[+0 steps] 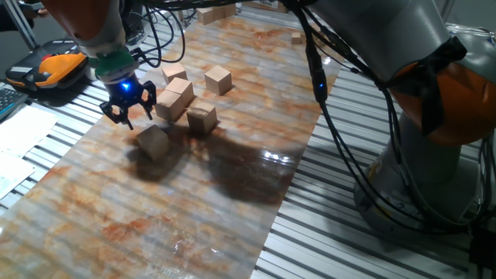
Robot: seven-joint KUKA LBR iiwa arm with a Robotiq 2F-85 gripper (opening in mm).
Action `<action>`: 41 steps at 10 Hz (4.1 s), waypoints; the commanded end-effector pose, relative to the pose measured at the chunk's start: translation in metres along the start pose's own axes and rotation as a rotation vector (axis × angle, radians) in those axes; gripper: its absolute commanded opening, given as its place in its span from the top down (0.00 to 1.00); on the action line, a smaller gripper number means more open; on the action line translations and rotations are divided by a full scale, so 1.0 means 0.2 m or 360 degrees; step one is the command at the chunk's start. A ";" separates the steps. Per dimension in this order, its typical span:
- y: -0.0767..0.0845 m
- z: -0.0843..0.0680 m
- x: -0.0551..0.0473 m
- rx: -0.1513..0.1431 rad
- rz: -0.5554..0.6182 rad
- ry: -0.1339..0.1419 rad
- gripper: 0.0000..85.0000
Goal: Stack the blocks into a pyramid shape
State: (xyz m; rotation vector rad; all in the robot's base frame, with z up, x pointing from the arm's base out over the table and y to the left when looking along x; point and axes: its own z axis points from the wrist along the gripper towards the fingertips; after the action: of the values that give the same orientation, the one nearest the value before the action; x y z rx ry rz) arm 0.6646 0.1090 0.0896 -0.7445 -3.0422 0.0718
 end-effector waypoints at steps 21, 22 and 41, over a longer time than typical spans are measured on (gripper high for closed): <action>-0.02 0.05 0.14 0.0067 -0.0389 -0.0053 0.20; -0.02 0.05 0.14 0.0061 -0.0376 -0.0061 0.20; -0.03 0.10 0.15 0.0057 -0.0258 -0.0068 0.20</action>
State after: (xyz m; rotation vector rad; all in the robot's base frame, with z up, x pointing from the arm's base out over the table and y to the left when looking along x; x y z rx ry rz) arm 0.6347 0.1160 0.0694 -0.4985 -3.1195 0.1417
